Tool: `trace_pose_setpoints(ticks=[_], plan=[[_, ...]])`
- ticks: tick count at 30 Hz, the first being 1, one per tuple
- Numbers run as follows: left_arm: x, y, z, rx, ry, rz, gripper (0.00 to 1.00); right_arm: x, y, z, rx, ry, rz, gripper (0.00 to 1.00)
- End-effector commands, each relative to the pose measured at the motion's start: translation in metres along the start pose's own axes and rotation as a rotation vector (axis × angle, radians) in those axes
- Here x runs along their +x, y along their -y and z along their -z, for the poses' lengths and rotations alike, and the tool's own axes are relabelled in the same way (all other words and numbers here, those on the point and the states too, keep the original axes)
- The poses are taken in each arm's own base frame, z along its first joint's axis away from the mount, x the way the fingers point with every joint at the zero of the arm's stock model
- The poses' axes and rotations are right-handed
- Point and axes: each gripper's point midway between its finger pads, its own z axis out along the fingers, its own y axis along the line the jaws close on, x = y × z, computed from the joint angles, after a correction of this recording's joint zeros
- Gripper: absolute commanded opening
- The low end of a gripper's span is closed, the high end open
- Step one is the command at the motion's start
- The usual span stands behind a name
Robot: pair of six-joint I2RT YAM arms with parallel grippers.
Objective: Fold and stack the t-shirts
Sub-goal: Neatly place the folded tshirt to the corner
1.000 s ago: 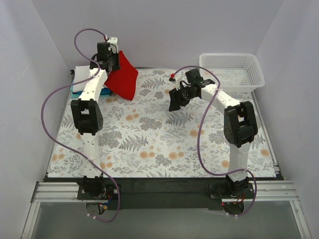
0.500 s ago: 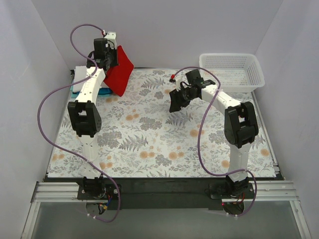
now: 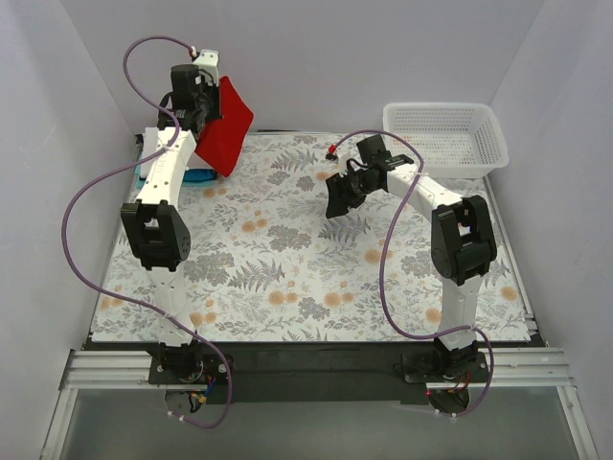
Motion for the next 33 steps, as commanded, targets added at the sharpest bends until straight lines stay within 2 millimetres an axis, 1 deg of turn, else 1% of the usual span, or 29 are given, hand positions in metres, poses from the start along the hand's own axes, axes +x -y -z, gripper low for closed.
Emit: trace_pose_setpoints(ticks=[1, 6, 12, 15, 19, 22, 25, 28, 29, 33], plan=[[-0.066, -0.003, 0.048, -0.013, 0.149, -0.028, 0.00, -0.009, -0.007, 0.012, 0.003, 0.027, 0.025, 0.64], [-0.066, -0.004, 0.046, -0.018, 0.153, -0.042, 0.00, -0.008, -0.005, 0.012, 0.012, 0.024, 0.026, 0.64], [-0.062, -0.013, 0.039, -0.037, 0.153, -0.054, 0.00, -0.007, -0.003, 0.009, 0.014, 0.016, 0.021, 0.64], [-0.057, -0.021, 0.035, -0.041, 0.143, -0.049, 0.00, -0.005, -0.002, 0.007, 0.011, 0.009, 0.015, 0.64], [-0.051, -0.036, 0.029, -0.053, 0.139, -0.038, 0.00, -0.003, -0.002, 0.005, 0.007, 0.004, 0.008, 0.64], [-0.044, -0.043, 0.025, -0.052, 0.127, -0.029, 0.00, -0.003, 0.000, 0.005, 0.009, 0.002, 0.003, 0.64], [-0.043, -0.048, 0.021, -0.051, 0.132, -0.027, 0.00, -0.002, 0.000, 0.003, 0.005, -0.002, 0.001, 0.64], [-0.037, -0.045, 0.014, -0.032, 0.126, -0.028, 0.00, -0.002, 0.001, 0.000, 0.003, -0.007, -0.005, 0.64], [-0.034, -0.064, 0.015, -0.059, 0.123, -0.021, 0.00, -0.001, 0.003, -0.001, 0.003, -0.010, -0.009, 0.64], [-0.027, -0.074, 0.010, -0.062, 0.116, -0.019, 0.00, 0.000, 0.004, -0.002, 0.006, -0.016, -0.012, 0.64]])
